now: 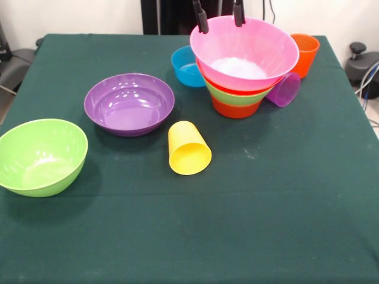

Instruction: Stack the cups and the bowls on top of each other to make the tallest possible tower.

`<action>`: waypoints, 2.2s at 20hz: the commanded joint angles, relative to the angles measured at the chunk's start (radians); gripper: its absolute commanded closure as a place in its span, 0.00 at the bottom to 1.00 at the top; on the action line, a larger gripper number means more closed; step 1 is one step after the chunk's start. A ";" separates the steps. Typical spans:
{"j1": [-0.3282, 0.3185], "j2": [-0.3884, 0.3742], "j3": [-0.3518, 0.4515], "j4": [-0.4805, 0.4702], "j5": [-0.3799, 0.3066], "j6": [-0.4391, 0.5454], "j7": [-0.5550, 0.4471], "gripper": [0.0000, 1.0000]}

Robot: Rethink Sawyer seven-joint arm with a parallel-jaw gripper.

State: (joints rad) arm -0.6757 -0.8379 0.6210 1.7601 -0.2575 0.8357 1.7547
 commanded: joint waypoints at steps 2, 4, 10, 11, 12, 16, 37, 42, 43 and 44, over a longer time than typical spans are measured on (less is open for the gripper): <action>0.015 0.012 -0.036 0.004 -0.063 0.004 -0.018 0.00; 0.015 0.014 -0.037 0.004 -0.065 0.002 -0.018 0.00; 0.018 0.024 -0.039 -0.007 -0.072 0.001 -0.018 0.00; 0.018 0.021 -0.039 -0.006 -0.072 0.002 -0.018 0.00; 0.018 0.019 -0.039 -0.005 -0.071 0.004 -0.017 0.00; 0.016 0.022 -0.037 -0.004 -0.067 0.004 -0.016 0.00; 0.002 0.065 -0.045 -0.009 -0.096 -0.026 -0.032 0.00; -0.004 0.070 -0.042 -0.022 -0.096 -0.011 -0.046 0.00; -0.004 0.071 -0.043 -0.021 -0.097 -0.013 -0.044 0.00; -0.005 0.070 -0.043 -0.019 -0.096 -0.016 -0.043 0.00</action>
State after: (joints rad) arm -0.6820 -0.8274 0.6181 1.7598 -0.2708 0.8357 1.7547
